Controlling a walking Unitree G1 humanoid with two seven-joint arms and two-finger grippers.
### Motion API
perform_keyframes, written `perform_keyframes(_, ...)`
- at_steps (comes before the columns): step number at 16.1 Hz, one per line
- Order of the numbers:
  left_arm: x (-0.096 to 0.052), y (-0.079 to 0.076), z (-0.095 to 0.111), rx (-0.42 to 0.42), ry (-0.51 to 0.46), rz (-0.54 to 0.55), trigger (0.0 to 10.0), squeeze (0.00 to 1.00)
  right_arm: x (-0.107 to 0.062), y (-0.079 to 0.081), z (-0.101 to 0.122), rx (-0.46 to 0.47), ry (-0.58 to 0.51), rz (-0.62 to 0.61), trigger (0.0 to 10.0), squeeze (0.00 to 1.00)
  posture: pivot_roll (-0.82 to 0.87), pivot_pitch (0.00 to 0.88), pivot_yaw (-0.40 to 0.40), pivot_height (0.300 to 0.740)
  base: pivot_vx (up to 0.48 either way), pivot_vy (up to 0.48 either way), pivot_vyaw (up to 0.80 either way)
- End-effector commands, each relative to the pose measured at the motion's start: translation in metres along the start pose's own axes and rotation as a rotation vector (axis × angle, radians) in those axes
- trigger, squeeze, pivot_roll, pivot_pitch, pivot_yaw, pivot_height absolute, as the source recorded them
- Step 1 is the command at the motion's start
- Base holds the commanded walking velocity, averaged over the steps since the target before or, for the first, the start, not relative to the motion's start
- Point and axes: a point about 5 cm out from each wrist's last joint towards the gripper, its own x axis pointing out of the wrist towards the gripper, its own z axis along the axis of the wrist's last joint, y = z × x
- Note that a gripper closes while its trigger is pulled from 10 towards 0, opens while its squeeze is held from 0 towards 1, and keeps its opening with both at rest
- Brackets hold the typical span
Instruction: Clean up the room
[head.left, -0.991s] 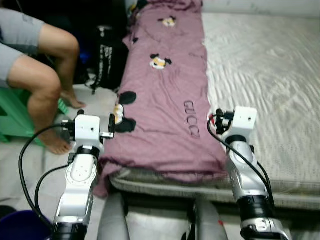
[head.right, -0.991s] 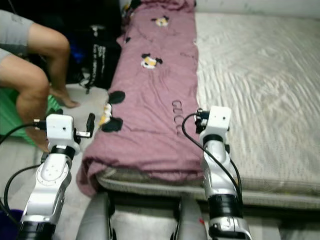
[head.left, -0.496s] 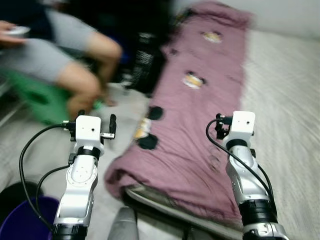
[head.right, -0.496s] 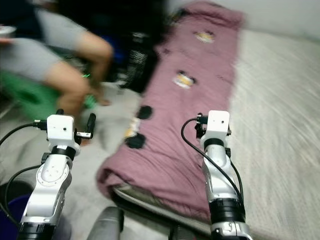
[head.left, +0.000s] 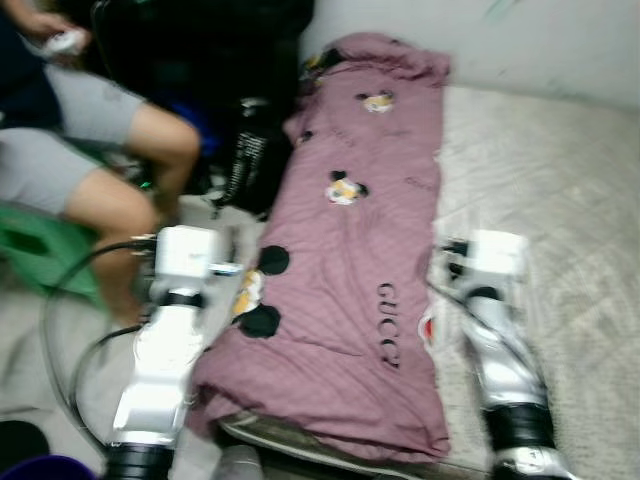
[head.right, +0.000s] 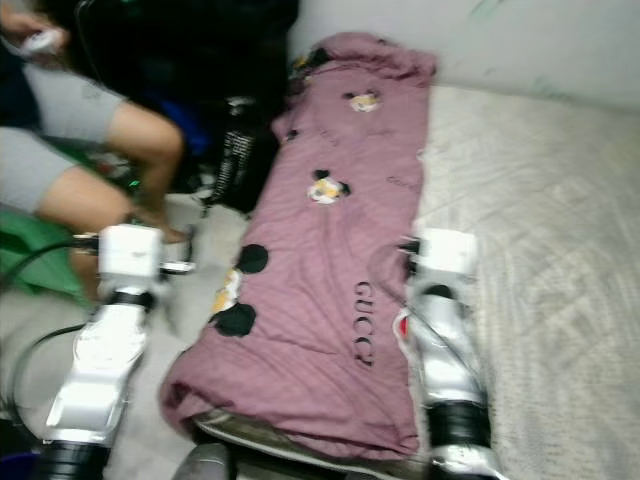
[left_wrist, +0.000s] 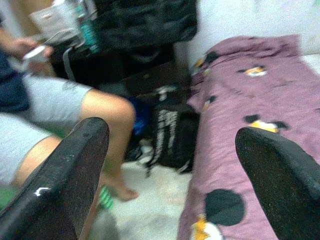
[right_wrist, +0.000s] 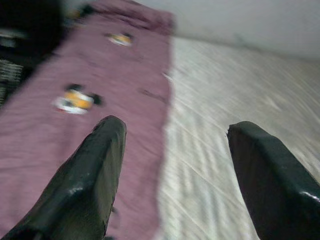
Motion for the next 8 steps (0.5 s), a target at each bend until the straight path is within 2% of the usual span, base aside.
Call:
perform_keyframes(1,-0.0014,0.0012,-0.0072,0.000,0.042,0.019,10.0,0.00,0.0017,0.0023,0.0041,-0.005,-0.012,0.005,10.0,0.00,0.09,0.000,-0.002,0.740,0.000,0.000,0.00)
perform_keyframes(8,-0.0009,-0.0060,-0.0051,-0.040,0.036,-0.023,10.0,0.00,0.0024,0.0087,0.0084,0.001,-0.034,0.025,10.0,0.00,0.09,0.000,0.000,0.740,0.000,0.000,0.00)
